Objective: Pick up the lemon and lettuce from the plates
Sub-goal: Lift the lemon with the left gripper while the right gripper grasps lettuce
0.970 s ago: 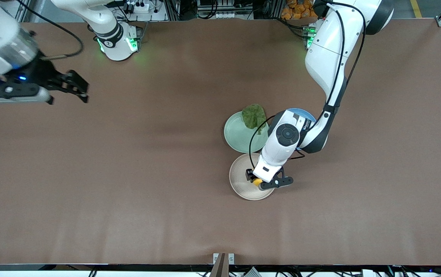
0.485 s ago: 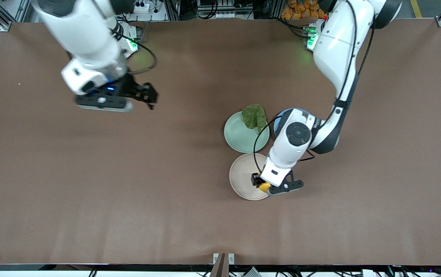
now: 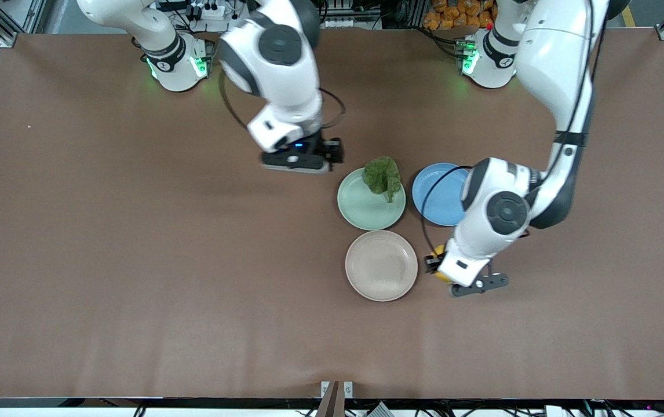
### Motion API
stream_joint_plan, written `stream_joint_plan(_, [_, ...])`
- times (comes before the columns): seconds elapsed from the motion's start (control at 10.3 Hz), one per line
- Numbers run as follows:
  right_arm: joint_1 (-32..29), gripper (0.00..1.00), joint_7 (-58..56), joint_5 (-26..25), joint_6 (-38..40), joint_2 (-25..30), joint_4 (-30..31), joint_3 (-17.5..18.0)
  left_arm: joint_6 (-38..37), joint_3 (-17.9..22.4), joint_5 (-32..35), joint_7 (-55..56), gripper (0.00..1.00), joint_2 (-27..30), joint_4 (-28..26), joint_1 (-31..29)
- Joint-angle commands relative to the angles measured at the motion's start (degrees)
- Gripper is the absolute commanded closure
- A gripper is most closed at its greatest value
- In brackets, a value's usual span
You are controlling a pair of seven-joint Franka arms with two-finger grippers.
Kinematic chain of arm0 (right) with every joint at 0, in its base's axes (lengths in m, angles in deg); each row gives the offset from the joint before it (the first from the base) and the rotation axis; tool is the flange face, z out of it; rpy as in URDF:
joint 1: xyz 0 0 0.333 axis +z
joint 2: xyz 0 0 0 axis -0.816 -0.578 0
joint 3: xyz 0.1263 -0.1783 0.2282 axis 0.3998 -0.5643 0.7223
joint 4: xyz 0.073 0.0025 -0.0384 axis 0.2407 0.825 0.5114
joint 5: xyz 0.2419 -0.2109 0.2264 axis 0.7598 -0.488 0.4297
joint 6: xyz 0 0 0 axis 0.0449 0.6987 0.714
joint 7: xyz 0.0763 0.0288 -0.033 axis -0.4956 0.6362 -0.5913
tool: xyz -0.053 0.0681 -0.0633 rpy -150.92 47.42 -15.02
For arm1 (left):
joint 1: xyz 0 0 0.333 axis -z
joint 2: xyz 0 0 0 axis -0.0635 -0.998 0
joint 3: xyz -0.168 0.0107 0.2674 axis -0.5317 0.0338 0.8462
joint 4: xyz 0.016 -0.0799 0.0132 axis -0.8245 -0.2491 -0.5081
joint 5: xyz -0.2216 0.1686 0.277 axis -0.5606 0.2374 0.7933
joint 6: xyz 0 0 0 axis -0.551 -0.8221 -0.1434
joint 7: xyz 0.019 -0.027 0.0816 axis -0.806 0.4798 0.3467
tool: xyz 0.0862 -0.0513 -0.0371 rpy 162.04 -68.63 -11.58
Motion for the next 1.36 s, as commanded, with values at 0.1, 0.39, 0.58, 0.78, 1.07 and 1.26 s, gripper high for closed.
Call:
stream_joint_plan(0.1, [5.6, 0.1, 8.0, -3.3, -7.4, -13.6, -7.7, -0.7, -6.0, -0.4, 1.0, -11.5, 1.0, 7.3, -7.2, -7.5])
stream_joint_plan(0.39, [8.6, 0.15, 8.0, -3.3, -15.3, -18.1, -7.8, -0.7, -5.2, -0.4, 3.2, -18.6, 1.0, 12.4, -14.8, -12.0])
stream_joint_plan(0.58, [10.0, 0.17, 8.0, -3.7, -17.8, -20.5, -8.3, -0.7, -2.3, -0.4, 4.4, -22.2, 1.0, 14.6, -19.5, -14.4])
stream_joint_plan(0.78, [10.8, 0.19, 8.1, -3.8, -19.6, -24.5, -11.7, -0.7, 6.7, -0.5, 6.5, -25.2, 1.0, 17.0, -27.1, -17.8])
stream_joint_plan(1.07, [11.3, 0.23, 8.3, -3.8, -19.8, -30.7, -18.3, -0.8, 16.8, -0.5, 6.6, -30.9, 1.0, 15.1, -31.7, -22.1])
stream_joint_plan(1.26, [11.3, 0.32, 8.3, -3.7, -20.4, -31.5, -18.9, -0.7, 18.4, -0.5, 6.6, -34.6, 1.0, 13.8, -31.7, -24.6])
